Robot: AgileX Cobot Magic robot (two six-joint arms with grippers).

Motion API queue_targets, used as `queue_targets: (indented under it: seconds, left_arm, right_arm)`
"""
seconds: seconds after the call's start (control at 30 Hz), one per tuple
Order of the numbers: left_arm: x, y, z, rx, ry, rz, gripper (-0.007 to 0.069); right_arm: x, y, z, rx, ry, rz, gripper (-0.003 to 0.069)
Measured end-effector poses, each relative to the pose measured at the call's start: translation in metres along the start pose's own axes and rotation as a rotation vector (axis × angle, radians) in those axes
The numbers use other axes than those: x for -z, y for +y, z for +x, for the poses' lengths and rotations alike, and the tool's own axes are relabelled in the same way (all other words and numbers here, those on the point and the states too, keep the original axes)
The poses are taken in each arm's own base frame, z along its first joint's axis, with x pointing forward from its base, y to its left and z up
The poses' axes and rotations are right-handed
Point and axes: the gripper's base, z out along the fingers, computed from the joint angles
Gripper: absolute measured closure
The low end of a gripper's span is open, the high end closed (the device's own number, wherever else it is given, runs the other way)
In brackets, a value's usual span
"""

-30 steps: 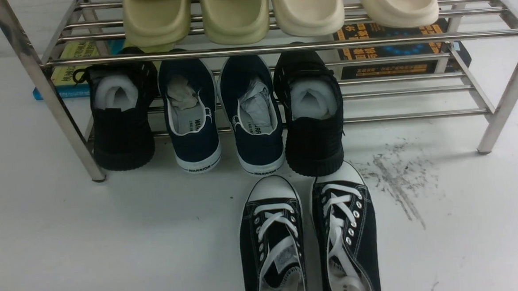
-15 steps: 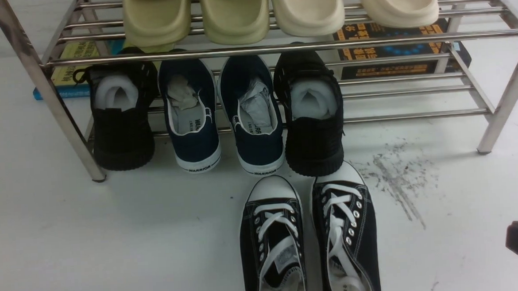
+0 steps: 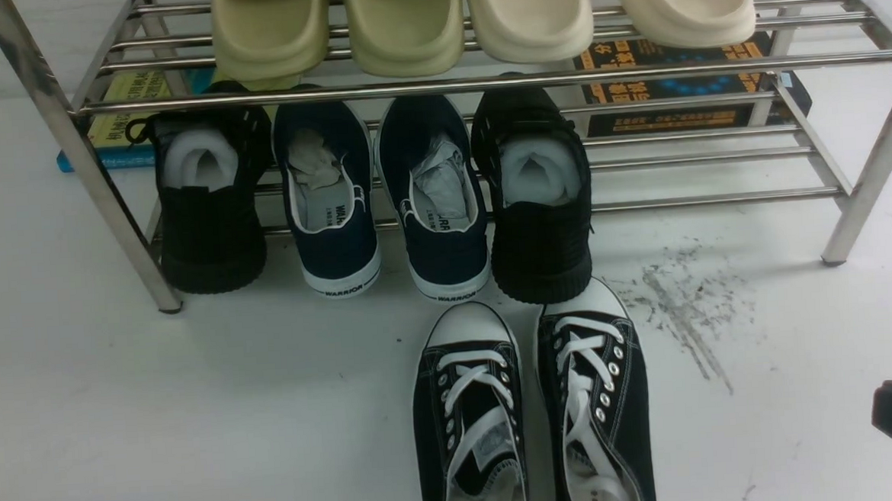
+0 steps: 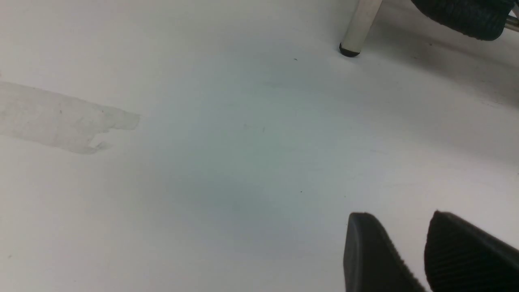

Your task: Take the shoes off the shelf with your hand on the white table.

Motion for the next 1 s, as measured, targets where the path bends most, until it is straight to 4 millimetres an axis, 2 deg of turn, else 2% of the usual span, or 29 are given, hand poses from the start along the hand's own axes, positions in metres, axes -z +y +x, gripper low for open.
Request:
queue_targets:
  seconds: [0.2, 0.5, 0.6, 0.7, 0.83, 1.0]
  left_arm:
    - [0.000, 0.000, 0.000, 0.000, 0.000, 0.000, 0.0385]
    - [0.000, 0.000, 0.000, 0.000, 0.000, 0.000, 0.0385]
    - [0.000, 0.000, 0.000, 0.000, 0.000, 0.000, 0.0385]
    - [0.000, 0.000, 0.000, 0.000, 0.000, 0.000, 0.0385]
    - [0.000, 0.000, 0.000, 0.000, 0.000, 0.000, 0.0385]
    - [0.000, 0.000, 0.000, 0.000, 0.000, 0.000, 0.0385]
  right_arm:
    - [0.003, -0.001, 0.000, 0.003, -0.006, 0.009, 0.0645]
    - [0.031, -0.026, 0.015, 0.074, 0.032, 0.279, 0.0637]
    - [0.037, -0.031, 0.028, 0.149, -0.018, 0.360, 0.0634]
    - [0.034, -0.036, 0.045, 0.170, -0.071, 0.410, 0.0633]
    - [0.026, -0.045, 0.070, 0.115, -0.130, 0.484, 0.0630]
    - [0.018, -0.054, 0.095, 0.072, -0.099, 0.518, 0.0630]
